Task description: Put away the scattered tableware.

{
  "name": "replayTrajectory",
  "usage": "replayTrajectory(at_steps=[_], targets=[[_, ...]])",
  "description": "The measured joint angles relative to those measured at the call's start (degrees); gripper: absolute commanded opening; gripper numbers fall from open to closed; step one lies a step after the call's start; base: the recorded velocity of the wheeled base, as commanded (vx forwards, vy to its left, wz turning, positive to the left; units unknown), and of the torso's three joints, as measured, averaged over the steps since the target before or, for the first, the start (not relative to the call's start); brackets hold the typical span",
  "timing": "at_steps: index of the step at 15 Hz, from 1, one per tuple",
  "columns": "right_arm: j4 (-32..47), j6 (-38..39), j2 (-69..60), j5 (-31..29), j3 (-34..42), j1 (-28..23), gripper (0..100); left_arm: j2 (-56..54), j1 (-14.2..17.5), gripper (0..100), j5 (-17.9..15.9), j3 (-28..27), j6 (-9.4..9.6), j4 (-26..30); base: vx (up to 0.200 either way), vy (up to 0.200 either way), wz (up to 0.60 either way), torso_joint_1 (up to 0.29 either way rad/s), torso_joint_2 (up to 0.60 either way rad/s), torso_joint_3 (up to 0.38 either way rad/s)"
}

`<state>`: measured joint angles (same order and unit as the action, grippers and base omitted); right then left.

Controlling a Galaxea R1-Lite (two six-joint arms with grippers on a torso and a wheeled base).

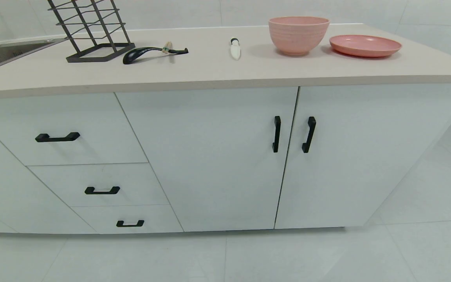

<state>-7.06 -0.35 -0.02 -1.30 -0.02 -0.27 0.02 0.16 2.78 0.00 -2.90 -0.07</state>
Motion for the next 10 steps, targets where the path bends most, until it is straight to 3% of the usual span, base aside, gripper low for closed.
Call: replayTrajectory(at_steps=[1,7,10], targets=[[-2.9,-0.4,0.2,1.9,-0.3,0.0,0,0.0,0.0,100,0.0,0.0,0.0,0.0,0.0,0.0,0.0,0.0,0.0,0.0],[-3.0,-0.5,13.8,15.0,-9.8,0.6,0,0.0,0.0,100,0.0,0.0,0.04,0.0,0.0,0.0,0.0,0.0,0.0,0.0],[-13.9,-0.8,28.5,18.2,-11.7,3.8,0,0.0,0.0,100,0.0,0.0,0.11,0.0,0.0,0.0,0.0,0.0,0.0,0.0]])
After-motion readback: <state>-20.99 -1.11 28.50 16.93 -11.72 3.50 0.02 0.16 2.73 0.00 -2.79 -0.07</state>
